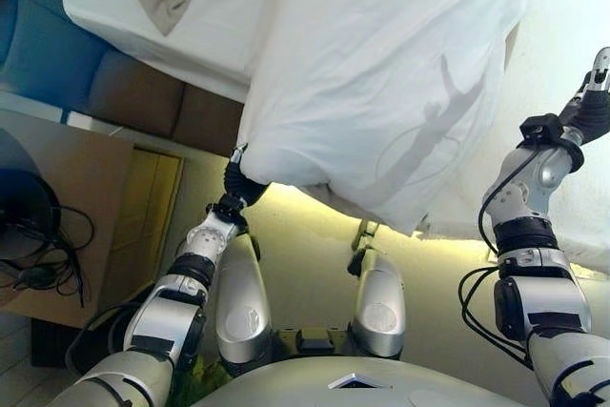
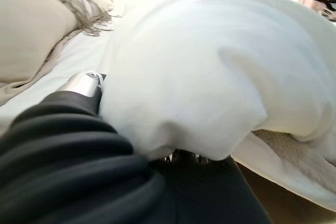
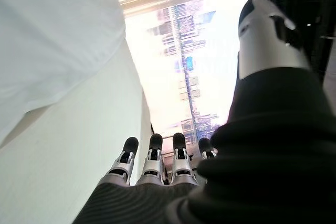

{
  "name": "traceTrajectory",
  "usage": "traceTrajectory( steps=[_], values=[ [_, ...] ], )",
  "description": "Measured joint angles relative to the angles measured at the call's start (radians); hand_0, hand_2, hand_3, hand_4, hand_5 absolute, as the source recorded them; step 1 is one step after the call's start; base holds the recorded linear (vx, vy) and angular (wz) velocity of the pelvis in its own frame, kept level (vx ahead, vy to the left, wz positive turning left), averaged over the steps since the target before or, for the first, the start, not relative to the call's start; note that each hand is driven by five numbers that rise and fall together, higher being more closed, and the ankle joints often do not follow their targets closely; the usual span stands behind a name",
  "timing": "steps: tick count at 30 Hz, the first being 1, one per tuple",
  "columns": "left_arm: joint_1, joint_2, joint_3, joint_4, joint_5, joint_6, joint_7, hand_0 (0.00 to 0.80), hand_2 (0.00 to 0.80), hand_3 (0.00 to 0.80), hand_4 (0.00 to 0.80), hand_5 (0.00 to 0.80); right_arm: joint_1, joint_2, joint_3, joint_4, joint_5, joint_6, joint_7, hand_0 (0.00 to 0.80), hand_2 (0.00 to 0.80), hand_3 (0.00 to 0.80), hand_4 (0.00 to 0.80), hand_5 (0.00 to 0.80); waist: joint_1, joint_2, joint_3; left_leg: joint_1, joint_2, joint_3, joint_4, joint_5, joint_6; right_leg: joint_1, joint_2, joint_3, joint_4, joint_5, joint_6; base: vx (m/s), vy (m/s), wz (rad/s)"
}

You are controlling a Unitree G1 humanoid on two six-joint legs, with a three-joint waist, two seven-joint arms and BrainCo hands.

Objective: Make the bed neatly

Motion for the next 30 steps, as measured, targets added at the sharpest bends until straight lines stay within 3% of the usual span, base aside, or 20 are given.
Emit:
traceTrajectory(
  steps=[8, 16, 17, 18, 19, 27, 30],
  values=[
    [0.191, -0.098, 0.075, 0.047, 0.072, 0.059, -0.001, 0.800, 0.800, 0.800, 0.800, 0.800, 0.128, 0.005, -0.019, -0.043, -0.138, 0.026, -0.007, 0.000, 0.000, 0.000, 0.000, 0.000, 0.046, 0.018, -0.174, 0.192, 0.003, 0.008, -0.159, 0.015, -0.025, 0.171, 0.020, -0.025, -0.097, -0.010, 0.003, 0.212, 0.053, 0.06],
    [0.274, -0.106, 0.127, 0.132, 0.154, 0.105, -0.001, 0.800, 0.800, 0.800, 0.800, 0.800, 0.197, 0.005, -0.053, -0.029, -0.159, 0.061, 0.014, 0.000, 0.000, 0.000, 0.000, 0.000, 0.067, 0.019, -0.282, 0.313, 0.001, 0.031, -0.259, 0.028, -0.035, 0.272, 0.026, -0.034, -0.154, -0.010, 0.004, 0.101, 0.066, -0.01],
    [0.278, -0.107, 0.130, 0.142, 0.158, 0.111, -0.001, 0.753, 0.753, 0.753, 0.753, 0.753, 0.206, 0.005, -0.053, -0.021, -0.165, 0.061, 0.022, 0.000, 0.000, 0.000, 0.000, 0.000, 0.072, 0.019, -0.290, 0.320, 0.002, 0.029, -0.266, 0.029, -0.036, 0.283, 0.029, -0.042, -0.159, -0.010, 0.004, 0.028, 0.034, 0.14],
    [0.283, -0.107, 0.134, 0.149, 0.173, 0.117, -0.001, 0.483, 0.483, 0.483, 0.483, 0.483, 0.212, 0.006, -0.053, -0.015, -0.168, 0.061, 0.028, 0.000, 0.000, 0.000, 0.000, 0.000, 0.074, 0.019, -0.304, 0.318, 0.002, 0.027, -0.270, 0.030, -0.037, 0.286, 0.030, -0.051, -0.164, -0.010, 0.004, 0.013, 0.020, 0.10],
    [0.291, -0.107, 0.144, 0.157, 0.186, 0.122, 0.000, 0.000, 0.000, 0.000, 0.000, 0.000, 0.214, 0.006, -0.053, -0.014, -0.170, 0.061, 0.034, 0.000, 0.000, 0.000, 0.000, 0.000, 0.076, 0.018, -0.317, 0.320, 0.002, 0.027, -0.276, 0.032, -0.038, 0.287, 0.030, -0.051, -0.169, -0.010, 0.004, 0.002, 0.013, 0.07],
    [0.385, -0.045, 0.253, 0.204, 0.191, 0.115, -0.004, 0.000, 0.000, 0.000, 0.000, 0.000, 0.218, 0.000, -0.064, 0.007, -0.170, 0.063, 0.085, 0.000, 0.000, 0.000, 0.000, 0.000, 0.098, 0.018, -0.361, 0.350, 0.000, 0.028, -0.350, 0.086, -0.046, 0.311, 0.035, -0.073, -0.192, -0.011, 0.005, -0.001, 0.003, 0.10],
    [0.430, 0.021, 0.308, 0.207, 0.170, 0.082, -0.007, 0.000, 0.000, 0.000, 0.000, 0.000, 0.218, -0.002, -0.071, 0.012, -0.154, 0.081, 0.098, 0.000, 0.000, 0.000, 0.000, 0.000, 0.113, 0.001, -0.377, 0.347, -0.001, 0.028, -0.368, 0.103, -0.051, 0.311, 0.034, -0.073, -0.193, -0.031, 0.031, 0.004, -0.013, 0.07]
  ],
)
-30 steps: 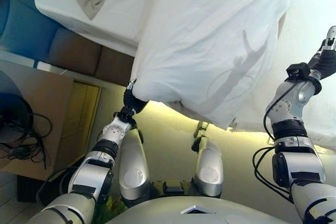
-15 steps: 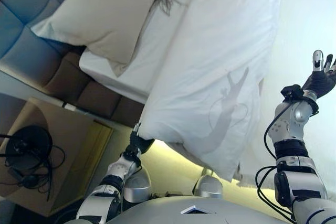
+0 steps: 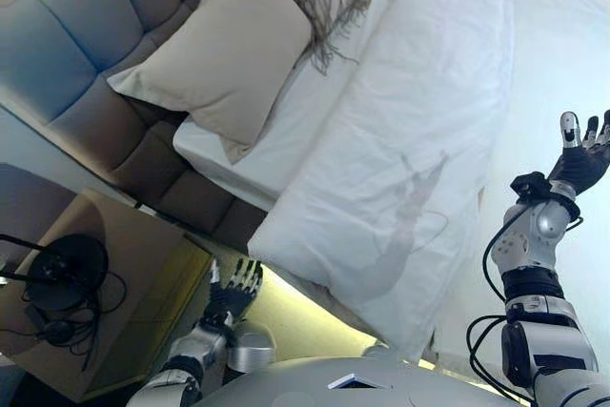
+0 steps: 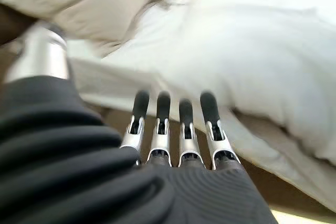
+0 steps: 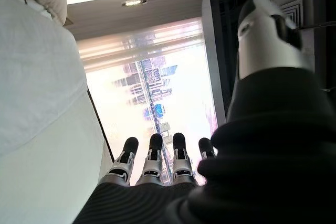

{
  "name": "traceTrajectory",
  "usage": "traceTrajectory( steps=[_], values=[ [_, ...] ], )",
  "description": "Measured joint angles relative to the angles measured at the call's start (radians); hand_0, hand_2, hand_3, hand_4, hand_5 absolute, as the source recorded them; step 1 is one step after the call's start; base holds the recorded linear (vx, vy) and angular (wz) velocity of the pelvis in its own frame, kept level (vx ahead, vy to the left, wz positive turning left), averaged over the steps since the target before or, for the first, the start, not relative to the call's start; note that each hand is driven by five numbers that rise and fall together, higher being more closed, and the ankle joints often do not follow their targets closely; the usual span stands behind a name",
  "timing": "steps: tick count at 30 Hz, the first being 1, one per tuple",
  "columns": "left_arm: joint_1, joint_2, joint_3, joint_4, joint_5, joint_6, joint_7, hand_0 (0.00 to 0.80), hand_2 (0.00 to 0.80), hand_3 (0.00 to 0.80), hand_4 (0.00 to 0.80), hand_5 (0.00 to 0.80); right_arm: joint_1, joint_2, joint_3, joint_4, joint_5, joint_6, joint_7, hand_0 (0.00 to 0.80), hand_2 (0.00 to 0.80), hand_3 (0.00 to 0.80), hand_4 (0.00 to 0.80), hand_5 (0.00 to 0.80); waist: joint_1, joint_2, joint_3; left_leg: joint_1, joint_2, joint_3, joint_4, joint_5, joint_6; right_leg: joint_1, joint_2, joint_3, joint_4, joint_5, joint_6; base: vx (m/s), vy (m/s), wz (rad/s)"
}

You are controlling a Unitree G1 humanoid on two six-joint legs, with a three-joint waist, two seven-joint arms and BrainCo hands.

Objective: Make the bed neatly

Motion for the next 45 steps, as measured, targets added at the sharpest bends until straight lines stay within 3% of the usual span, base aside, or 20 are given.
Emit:
traceTrajectory(
  steps=[2, 7, 12, 20, 25, 32, 38, 41, 45],
  values=[
    [0.022, 0.052, 0.023, 0.000, -0.003, -0.017, 0.000, 0.000, 0.000, 0.000, 0.000, 0.000, 0.000, -0.003, -0.013, 0.005, 0.001, 0.009, 0.004, 0.000, 0.000, 0.000, 0.000, 0.000, 0.015, -0.006, -0.008, -0.003, 0.006, 0.000, -0.009, 0.013, -0.005, 0.001, 0.005, 0.000, 0.000, -0.008, 0.025, 0.006, -0.034, 0.09],
    [0.032, 0.087, 0.043, -0.014, -0.027, -0.024, 0.000, 0.000, 0.000, 0.000, 0.000, 0.000, 0.000, -0.013, -0.016, 0.005, 0.033, 0.045, 0.020, 0.000, 0.000, 0.000, 0.000, 0.000, 0.017, -0.026, -0.021, -0.029, 0.007, 0.000, -0.016, 0.038, 0.004, -0.002, 0.007, 0.007, 0.003, -0.009, 0.026, -0.003, -0.041, 0.21],
    [0.034, 0.090, 0.028, -0.170, -0.019, -0.025, 0.003, 0.000, 0.000, 0.000, 0.000, 0.000, 0.006, -0.001, -0.015, -0.012, 0.040, 0.062, 0.028, 0.000, 0.000, 0.000, 0.000, 0.000, 0.015, -0.051, -0.040, -0.032, 0.011, 0.001, -0.025, 0.056, -0.004, -0.011, 0.014, 0.025, 0.003, -0.008, 0.025, -0.046, -0.067, 0.00],
    [0.033, 0.089, -0.079, -0.425, 0.067, -0.116, 0.011, 0.000, 0.000, 0.000, 0.000, 0.000, 0.108, 0.025, -0.002, -0.070, 0.034, 0.127, 0.058, 0.000, 0.000, 0.000, 0.000, 0.000, 0.011, -0.053, -0.056, 0.021, 0.027, 0.030, -0.126, 0.106, -0.016, -0.029, 0.032, 0.055, 0.002, -0.007, 0.022, -0.066, -0.063, -0.10],
    [0.030, 0.086, -0.136, -0.537, 0.163, -0.185, 0.095, 0.000, 0.000, 0.000, 0.000, 0.000, 0.195, 0.085, 0.064, -0.155, 0.003, 0.151, 0.088, 0.000, 0.000, 0.000, 0.000, 0.000, -0.017, -0.049, -0.065, 0.051, 0.040, 0.033, -0.206, 0.150, -0.023, -0.032, 0.048, 0.050, -0.005, -0.005, 0.022, -0.073, -0.071, 0.02],
    [0.024, 0.082, -0.201, -0.572, 0.302, -0.214, 0.209, 0.000, 0.000, 0.000, 0.000, 0.000, 0.254, 0.157, 0.158, -0.170, -0.012, 0.162, 0.129, 0.000, 0.000, 0.000, 0.000, 0.000, -0.017, -0.049, -0.073, 0.054, 0.044, 0.034, -0.233, 0.165, -0.025, -0.038, 0.053, 0.043, -0.005, -0.005, 0.022, -0.071, -0.038, 0.01],
    [0.043, 0.113, -0.155, -0.633, 0.398, -0.243, 0.233, 0.000, 0.000, 0.000, 0.000, 0.000, 0.391, 0.157, 0.153, -0.277, 0.003, 0.288, 0.349, 0.000, 0.000, 0.000, 0.000, 0.000, -0.040, -0.058, -0.086, 0.055, 0.048, 0.086, -0.248, 0.174, -0.024, -0.074, 0.056, 0.070, -0.005, 0.000, 0.021, -0.069, -0.034, -0.13],
    [0.047, 0.125, -0.158, -0.639, 0.422, -0.263, 0.244, 0.000, 0.000, 0.000, 0.000, 0.000, 0.427, 0.158, 0.160, -0.293, 0.028, 0.343, 0.377, 0.000, 0.000, 0.000, 0.000, 0.000, -0.068, -0.067, -0.093, 0.070, 0.050, 0.110, -0.256, 0.174, -0.024, -0.079, 0.057, 0.086, -0.005, 0.002, 0.021, -0.010, -0.020, -0.18],
    [0.044, 0.124, -0.163, -0.640, 0.499, -0.292, 0.259, 0.000, 0.000, 0.000, 0.000, 0.000, 0.438, 0.175, 0.215, -0.248, 0.036, 0.357, 0.363, 0.000, 0.000, 0.000, 0.000, 0.000, -0.087, -0.078, -0.102, 0.091, 0.050, 0.137, -0.270, 0.174, -0.024, -0.077, 0.059, 0.109, -0.005, 0.002, 0.021, 0.002, -0.018, -0.17]
  ],
)
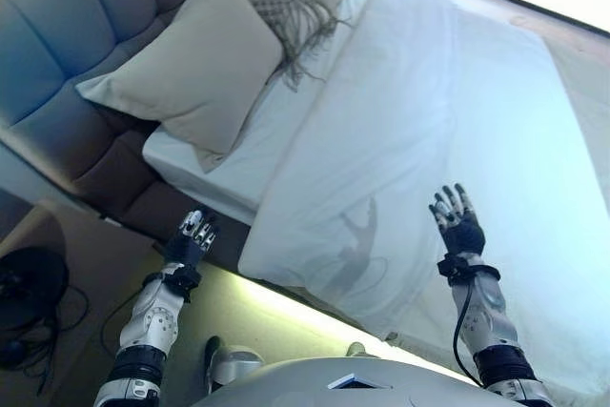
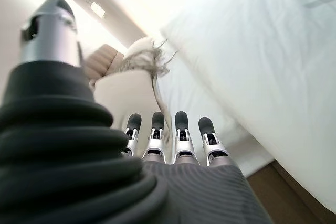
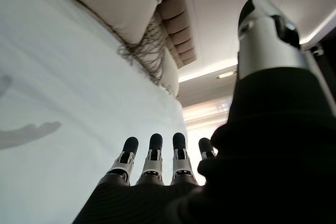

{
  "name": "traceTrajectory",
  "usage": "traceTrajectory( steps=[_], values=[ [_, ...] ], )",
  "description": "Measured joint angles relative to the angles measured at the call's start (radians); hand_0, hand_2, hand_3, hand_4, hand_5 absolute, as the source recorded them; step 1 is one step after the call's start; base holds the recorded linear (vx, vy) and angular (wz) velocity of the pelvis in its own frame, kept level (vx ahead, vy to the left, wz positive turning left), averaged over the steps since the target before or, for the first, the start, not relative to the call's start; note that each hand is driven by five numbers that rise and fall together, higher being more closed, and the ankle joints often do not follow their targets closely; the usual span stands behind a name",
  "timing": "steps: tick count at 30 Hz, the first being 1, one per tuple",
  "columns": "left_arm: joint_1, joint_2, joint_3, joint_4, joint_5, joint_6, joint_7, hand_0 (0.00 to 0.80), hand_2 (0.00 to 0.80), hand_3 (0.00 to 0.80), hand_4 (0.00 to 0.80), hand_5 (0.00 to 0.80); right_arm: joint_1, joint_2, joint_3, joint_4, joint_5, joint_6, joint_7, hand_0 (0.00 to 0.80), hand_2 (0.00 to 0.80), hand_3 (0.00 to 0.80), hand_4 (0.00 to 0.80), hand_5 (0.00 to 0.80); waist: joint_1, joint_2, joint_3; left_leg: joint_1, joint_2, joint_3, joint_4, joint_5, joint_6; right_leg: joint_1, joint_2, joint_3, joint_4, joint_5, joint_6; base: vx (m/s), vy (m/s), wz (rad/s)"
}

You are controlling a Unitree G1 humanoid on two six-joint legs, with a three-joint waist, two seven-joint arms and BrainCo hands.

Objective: Make the bed neatly

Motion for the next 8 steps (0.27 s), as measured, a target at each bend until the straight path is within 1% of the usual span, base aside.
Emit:
traceTrajectory(
  steps=[4, 8],
  values=[
    [0.001, 0.001, -0.005, 0.000, 0.076, -0.014, 0.017, 0.000, 0.000, 0.000, 0.000, 0.000, -0.001, 0.041, 0.045, 0.109, -0.002, 0.005, -0.067, 0.000, 0.000, 0.000, 0.000, 0.000, 0.002, 0.001, -0.001, 0.000, 0.000, 0.000, 0.000, 0.000, 0.000, 0.000, 0.000, 0.000, 0.000, 0.000, 0.000, 0.000, 0.000, 0.00],
    [0.029, 0.002, -0.009, -0.006, 0.103, -0.018, 0.038, 0.000, 0.000, 0.000, 0.000, 0.000, 0.039, 0.064, 0.048, 0.086, 0.000, -0.001, -0.104, 0.000, 0.000, 0.000, 0.000, 0.000, 0.013, 0.018, -0.001, 0.001, 0.000, 0.000, 0.000, 0.000, 0.000, 0.000, 0.000, 0.000, 0.000, 0.000, 0.000, 0.000, 0.000, 0.00]
  ],
)
